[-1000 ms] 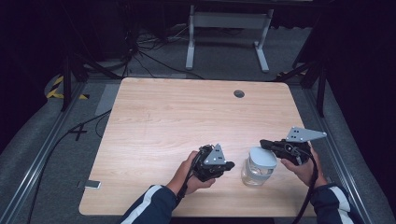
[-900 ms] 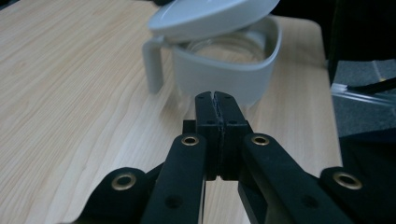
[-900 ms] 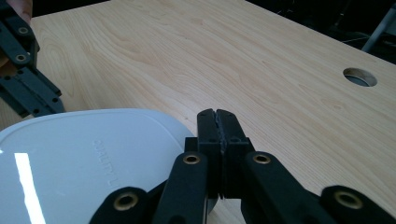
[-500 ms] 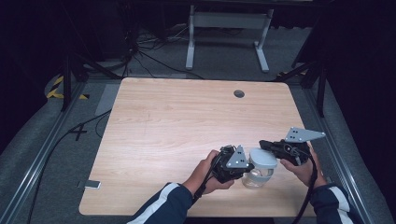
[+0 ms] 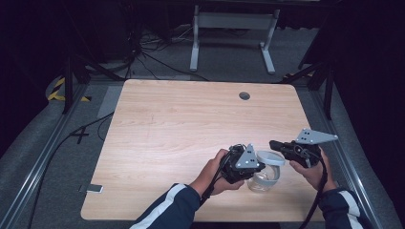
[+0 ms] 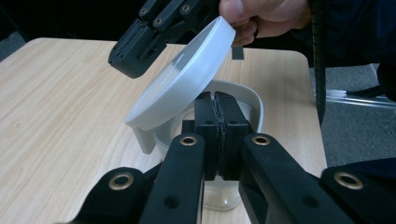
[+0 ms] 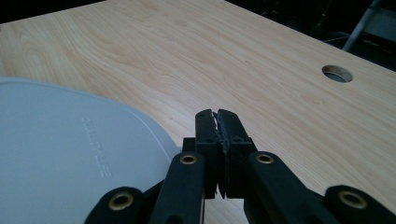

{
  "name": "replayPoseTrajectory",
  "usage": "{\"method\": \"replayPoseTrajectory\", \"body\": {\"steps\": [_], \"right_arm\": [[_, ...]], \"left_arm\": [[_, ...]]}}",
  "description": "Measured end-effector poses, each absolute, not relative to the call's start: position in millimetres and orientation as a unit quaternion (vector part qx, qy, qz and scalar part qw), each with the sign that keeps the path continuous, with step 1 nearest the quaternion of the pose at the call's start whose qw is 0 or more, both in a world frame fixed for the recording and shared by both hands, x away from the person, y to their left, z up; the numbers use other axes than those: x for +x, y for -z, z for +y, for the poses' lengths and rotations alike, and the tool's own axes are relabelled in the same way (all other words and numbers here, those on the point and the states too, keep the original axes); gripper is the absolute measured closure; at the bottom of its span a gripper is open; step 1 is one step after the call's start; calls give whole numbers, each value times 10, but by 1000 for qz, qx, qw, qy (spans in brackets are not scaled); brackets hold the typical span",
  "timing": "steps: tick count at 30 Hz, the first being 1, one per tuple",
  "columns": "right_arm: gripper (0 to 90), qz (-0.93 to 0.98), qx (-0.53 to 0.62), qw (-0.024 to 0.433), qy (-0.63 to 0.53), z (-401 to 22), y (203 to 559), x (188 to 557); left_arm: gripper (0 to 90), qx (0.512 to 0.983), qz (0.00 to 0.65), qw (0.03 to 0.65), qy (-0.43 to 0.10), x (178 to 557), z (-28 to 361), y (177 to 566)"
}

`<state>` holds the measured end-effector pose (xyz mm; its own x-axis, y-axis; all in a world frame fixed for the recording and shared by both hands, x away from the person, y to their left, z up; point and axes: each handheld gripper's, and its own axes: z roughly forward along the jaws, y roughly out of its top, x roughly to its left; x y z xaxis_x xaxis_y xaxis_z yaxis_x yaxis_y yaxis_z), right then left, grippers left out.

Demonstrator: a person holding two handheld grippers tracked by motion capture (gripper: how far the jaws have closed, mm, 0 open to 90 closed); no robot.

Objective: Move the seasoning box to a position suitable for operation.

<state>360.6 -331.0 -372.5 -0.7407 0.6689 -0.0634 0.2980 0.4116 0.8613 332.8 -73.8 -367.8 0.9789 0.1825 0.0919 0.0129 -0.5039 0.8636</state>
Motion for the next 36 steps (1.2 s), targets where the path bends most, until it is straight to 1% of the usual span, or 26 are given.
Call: {"method": "replayPoseTrajectory", "body": {"steps": [15, 23, 27, 29, 30, 36], "right_arm": [[852, 818, 312, 210, -436, -3465, 3787, 3603], [842, 822, 320, 207, -423, -3574, 3887, 3576], [843, 819, 328, 217, -417, -3646, 3935, 3541], [843, 819, 329, 219, -415, -3683, 3954, 3524], [843, 819, 330, 219, -415, -3697, 3961, 3518], [838, 820, 334, 218, -410, -3735, 4002, 3491]], "left_arm": [[869, 862, 70, 493, -97, 3461, -769, 3589], [857, 857, 80, 499, -102, 3527, -787, 3582], [852, 856, 88, 498, -105, 3567, -782, 3579], [843, 855, 88, 497, -117, 3598, -766, 3576], [842, 855, 93, 498, -113, 3603, -758, 3579], [835, 854, 96, 496, -123, 3616, -738, 3566]]}}
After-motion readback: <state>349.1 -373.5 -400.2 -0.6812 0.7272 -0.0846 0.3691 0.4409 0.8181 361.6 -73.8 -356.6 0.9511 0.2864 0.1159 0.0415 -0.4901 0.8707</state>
